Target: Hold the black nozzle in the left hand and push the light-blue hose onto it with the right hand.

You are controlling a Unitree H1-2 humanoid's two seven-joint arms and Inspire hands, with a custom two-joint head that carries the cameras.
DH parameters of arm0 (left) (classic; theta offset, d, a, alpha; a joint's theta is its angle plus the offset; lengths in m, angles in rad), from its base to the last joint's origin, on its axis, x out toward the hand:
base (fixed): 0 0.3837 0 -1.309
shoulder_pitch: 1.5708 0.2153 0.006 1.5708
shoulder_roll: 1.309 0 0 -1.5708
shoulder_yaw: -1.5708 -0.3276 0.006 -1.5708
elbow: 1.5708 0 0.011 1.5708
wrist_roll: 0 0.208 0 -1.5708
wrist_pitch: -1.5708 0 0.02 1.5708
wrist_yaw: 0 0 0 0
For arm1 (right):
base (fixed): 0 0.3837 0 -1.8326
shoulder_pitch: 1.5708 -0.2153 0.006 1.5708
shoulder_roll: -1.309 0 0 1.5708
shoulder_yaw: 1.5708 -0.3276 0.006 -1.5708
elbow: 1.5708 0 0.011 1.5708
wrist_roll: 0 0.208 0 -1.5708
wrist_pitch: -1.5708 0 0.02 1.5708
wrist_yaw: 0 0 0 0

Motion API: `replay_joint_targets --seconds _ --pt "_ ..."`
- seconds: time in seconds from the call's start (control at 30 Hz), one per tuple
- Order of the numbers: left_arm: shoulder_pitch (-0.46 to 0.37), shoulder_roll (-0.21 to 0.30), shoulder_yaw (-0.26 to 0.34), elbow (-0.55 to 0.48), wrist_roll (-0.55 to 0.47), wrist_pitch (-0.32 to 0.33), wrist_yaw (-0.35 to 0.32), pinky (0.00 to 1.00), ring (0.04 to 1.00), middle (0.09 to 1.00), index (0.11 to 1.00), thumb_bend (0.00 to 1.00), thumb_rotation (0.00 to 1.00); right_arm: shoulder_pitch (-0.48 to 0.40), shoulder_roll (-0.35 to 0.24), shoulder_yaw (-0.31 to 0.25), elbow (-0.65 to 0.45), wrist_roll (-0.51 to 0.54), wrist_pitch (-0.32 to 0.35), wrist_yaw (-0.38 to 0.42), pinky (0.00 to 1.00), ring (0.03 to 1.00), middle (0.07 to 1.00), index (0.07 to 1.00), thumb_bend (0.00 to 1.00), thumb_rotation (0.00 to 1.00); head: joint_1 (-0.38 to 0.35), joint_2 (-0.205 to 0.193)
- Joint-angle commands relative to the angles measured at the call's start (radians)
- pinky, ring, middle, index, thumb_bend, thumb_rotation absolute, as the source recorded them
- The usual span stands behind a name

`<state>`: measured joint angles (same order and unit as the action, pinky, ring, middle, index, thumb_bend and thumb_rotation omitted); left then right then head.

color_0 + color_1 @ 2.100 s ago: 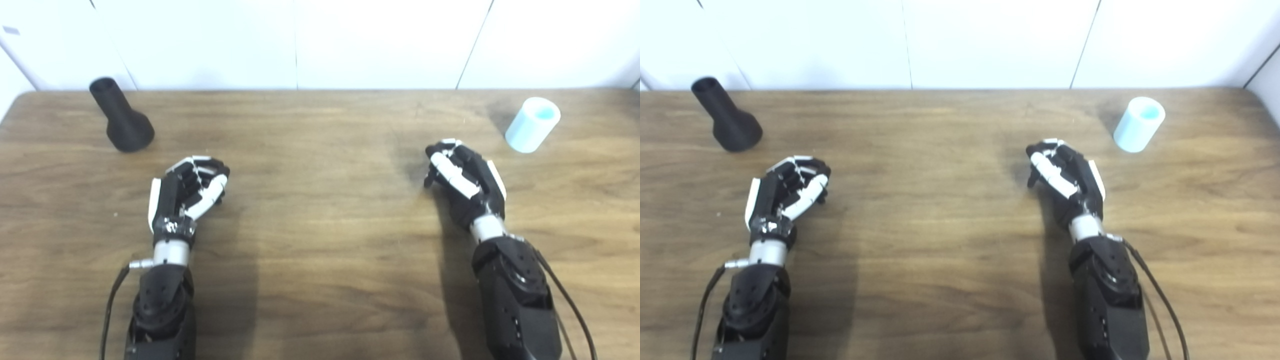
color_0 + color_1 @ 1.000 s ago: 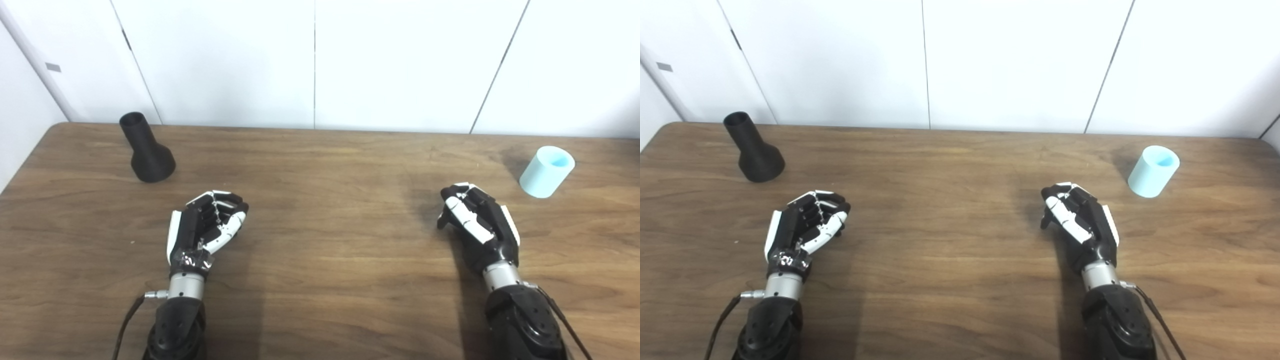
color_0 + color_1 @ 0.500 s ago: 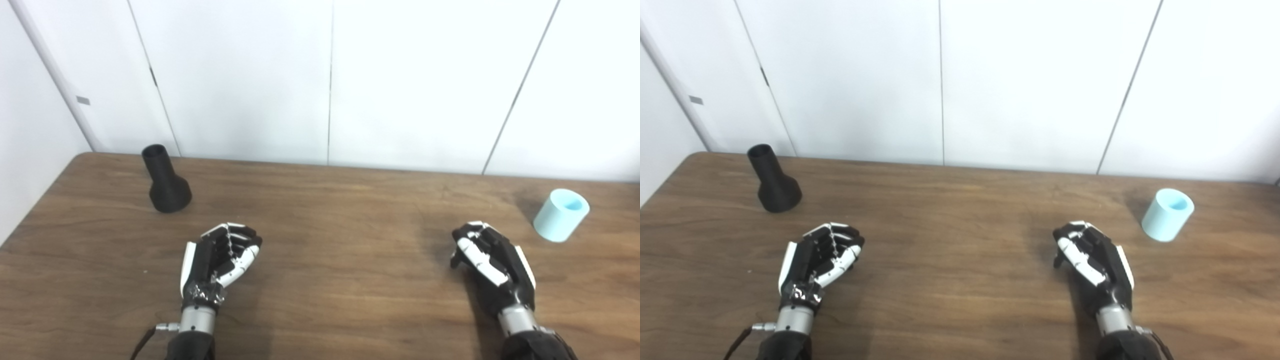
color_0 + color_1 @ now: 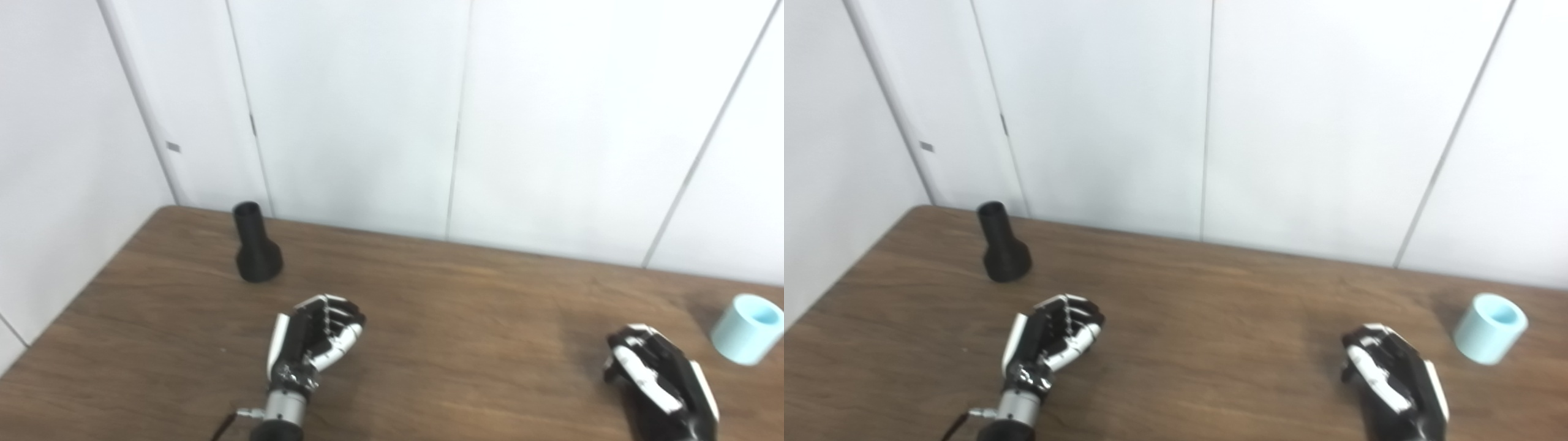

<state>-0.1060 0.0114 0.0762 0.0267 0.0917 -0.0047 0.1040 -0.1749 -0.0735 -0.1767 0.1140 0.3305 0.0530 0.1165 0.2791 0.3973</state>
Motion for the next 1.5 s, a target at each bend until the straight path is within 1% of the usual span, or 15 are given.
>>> replay_joint_targets --seconds 0.0,0.13,0.27,0.4,0.47,0.53,0.73,0.87,0.9,0.97,1.07,1.17,1.27,1.37,1.47 --pt "0.007 -0.021 -0.018 0.056 0.005 0.006 0.005 0.30 0.361 0.414 0.483 0.49 0.05 0.005 -0.006 -0.012 0.037 0.013 0.016 -0.003 0.16 0.199 0.271 0.400 0.19 0.00 0.021 -0.010" --pt "-0.001 -0.022 -0.030 0.079 0.028 -0.010 0.021 0.30 0.362 0.414 0.483 0.49 0.05 -0.004 -0.015 -0.017 0.063 0.019 0.008 0.006 0.15 0.192 0.267 0.403 0.20 0.00 0.055 -0.028" --pt "-0.005 -0.023 -0.037 0.094 0.049 -0.013 0.037 0.30 0.368 0.424 0.484 0.49 0.05 -0.006 -0.022 -0.016 0.077 0.019 -0.005 0.014 0.15 0.189 0.262 0.398 0.21 0.00 0.062 -0.033" --pt "-0.008 -0.025 -0.044 0.103 0.061 -0.014 0.049 0.31 0.374 0.434 0.484 0.49 0.05 -0.009 -0.027 -0.014 0.080 0.011 0.002 0.010 0.15 0.184 0.256 0.396 0.22 0.05 0.081 -0.041" --pt "-0.009 -0.026 -0.045 0.109 0.055 -0.022 0.050 0.31 0.375 0.435 0.484 0.49 0.05 -0.009 -0.028 -0.015 0.081 0.010 0.001 0.008 0.14 0.183 0.253 0.397 0.21 0.04 0.085 -0.044" --pt "-0.011 -0.029 -0.042 0.117 0.039 -0.032 0.047 0.31 0.373 0.433 0.484 0.49 0.05 -0.010 -0.030 -0.016 0.082 0.010 0.002 0.008 0.15 0.186 0.257 0.399 0.20 0.01 0.097 -0.048" --pt "-0.019 -0.038 -0.042 0.137 0.039 -0.047 0.058 0.29 0.363 0.423 0.484 0.49 0.05 -0.010 -0.030 -0.022 0.074 0.018 0.019 0.003 0.17 0.198 0.265 0.403 0.19 0.00 0.120 -0.049" --pt "-0.018 -0.041 -0.043 0.129 0.049 -0.034 0.064 0.29 0.364 0.426 0.484 0.49 0.05 -0.007 -0.025 -0.029 0.059 0.029 0.044 -0.005 0.18 0.200 0.260 0.401 0.20 0.00 0.132 -0.044" --pt "-0.017 -0.040 -0.045 0.128 0.058 -0.040 0.070 0.29 0.363 0.431 0.504 0.50 0.02 -0.006 -0.026 -0.028 0.057 0.025 0.042 -0.006 0.18 0.203 0.263 0.397 0.20 0.00 0.132 -0.044" --pt "-0.015 -0.036 -0.046 0.122 0.070 -0.052 0.077 0.28 0.357 0.435 0.517 0.50 0.00 -0.003 -0.024 -0.024 0.047 0.019 0.044 -0.010 0.18 0.204 0.263 0.393 0.21 0.02 0.136 -0.034" --pt "-0.011 -0.028 -0.041 0.093 0.071 -0.045 0.075 0.28 0.356 0.439 0.529 0.51 0.00 -0.001 -0.017 -0.024 0.035 0.022 0.051 -0.015 0.17 0.191 0.252 0.387 0.20 0.04 0.138 -0.032" --pt "-0.005 -0.025 -0.034 0.044 0.065 -0.031 0.072 0.33 0.402 0.449 0.520 0.51 0.00 0.001 -0.013 -0.021 0.028 0.015 0.054 -0.021 0.17 0.191 0.250 0.389 0.21 0.07 0.137 -0.030" --pt "-0.006 -0.003 -0.038 -0.005 0.125 -0.042 0.096 0.35 0.432 0.443 0.531 0.51 0.00 0.003 -0.008 -0.021 0.020 0.012 0.055 -0.024 0.17 0.195 0.255 0.393 0.21 0.10 0.140 -0.025" --pt "-0.005 0.016 -0.032 -0.066 0.156 -0.002 0.095 0.38 0.460 0.452 0.541 0.51 0.00 0.005 -0.005 -0.023 0.013 0.014 0.061 -0.025 0.17 0.201 0.263 0.400 0.21 0.10 0.143 -0.022" --pt "-0.002 0.045 -0.024 -0.144 0.208 0.060 0.090 0.41 0.504 0.460 0.534 0.52 0.00 0.009 -0.004 -0.020 0.006 0.008 0.061 -0.024 0.17 0.201 0.265 0.402 0.22 0.13 0.143 -0.019"
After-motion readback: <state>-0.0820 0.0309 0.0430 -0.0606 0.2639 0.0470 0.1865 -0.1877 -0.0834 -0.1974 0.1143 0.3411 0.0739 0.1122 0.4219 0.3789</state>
